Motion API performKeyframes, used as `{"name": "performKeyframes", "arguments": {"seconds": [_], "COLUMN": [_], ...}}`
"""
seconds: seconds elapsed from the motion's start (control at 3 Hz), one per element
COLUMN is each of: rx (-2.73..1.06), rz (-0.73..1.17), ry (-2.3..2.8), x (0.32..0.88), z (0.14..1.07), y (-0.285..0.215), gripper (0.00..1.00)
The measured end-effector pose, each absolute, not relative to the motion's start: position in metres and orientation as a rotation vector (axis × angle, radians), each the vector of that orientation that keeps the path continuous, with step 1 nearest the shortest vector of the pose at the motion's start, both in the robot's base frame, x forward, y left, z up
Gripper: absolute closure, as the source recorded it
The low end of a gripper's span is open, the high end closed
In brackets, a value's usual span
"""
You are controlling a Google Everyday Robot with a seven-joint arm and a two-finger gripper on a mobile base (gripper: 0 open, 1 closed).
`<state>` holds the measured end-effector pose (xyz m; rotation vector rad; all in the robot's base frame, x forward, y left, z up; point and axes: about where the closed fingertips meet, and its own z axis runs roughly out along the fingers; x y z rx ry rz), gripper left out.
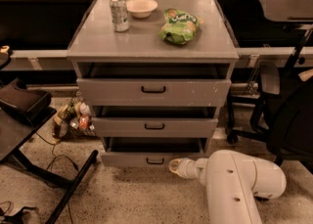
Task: Close bottom drawer
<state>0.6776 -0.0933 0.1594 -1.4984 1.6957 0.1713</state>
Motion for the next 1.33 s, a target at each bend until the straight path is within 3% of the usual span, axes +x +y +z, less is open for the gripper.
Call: {"name": "performKeyframes", "arguments": {"seconds": [0.33,1.33], "rx": [-1.491,-1.483], "rz": [0.144,0.116], "ry": [1.641,1.597], "x": [0.714,0.741], "z": [0.173,0.186], "y": [-0.092,-0.092], "gripper": [1.0,1.0]}}
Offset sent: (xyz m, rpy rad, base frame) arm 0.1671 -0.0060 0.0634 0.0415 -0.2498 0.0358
